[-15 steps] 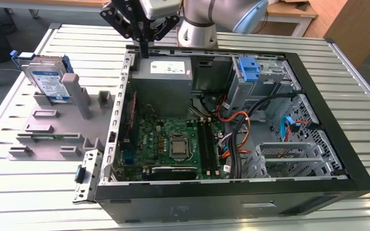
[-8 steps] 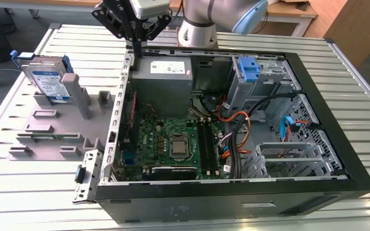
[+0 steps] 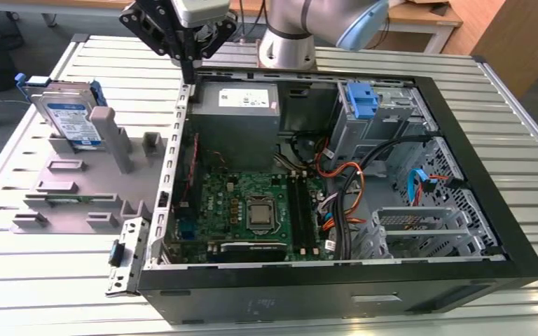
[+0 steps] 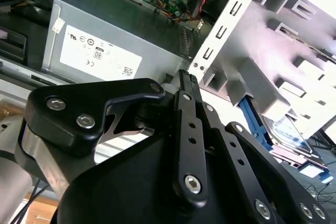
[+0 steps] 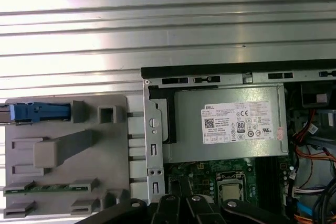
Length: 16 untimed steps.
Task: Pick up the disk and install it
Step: 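Reach for the disk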
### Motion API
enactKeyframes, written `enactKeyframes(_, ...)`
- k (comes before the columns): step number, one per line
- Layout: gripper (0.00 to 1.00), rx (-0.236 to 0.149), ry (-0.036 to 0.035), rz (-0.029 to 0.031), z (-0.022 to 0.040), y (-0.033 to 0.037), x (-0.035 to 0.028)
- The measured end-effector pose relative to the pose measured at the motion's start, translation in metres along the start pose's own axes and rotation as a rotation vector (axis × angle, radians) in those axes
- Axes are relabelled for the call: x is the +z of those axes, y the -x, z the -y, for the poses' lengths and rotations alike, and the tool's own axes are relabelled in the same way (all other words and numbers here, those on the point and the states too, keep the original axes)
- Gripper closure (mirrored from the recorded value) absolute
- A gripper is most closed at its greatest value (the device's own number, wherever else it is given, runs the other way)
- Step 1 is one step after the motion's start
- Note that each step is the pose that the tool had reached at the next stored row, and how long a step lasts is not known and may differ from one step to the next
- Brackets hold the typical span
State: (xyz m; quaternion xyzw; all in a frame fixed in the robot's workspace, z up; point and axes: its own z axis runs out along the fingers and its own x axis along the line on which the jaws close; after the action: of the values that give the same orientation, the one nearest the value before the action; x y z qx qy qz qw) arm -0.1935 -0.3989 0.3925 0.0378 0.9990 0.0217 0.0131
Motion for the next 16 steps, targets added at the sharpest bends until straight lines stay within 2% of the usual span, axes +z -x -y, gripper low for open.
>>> enactKeyframes(16,0.89,0.000,0.0000,0.0000,0.0021,-0.0279,-0.0005)
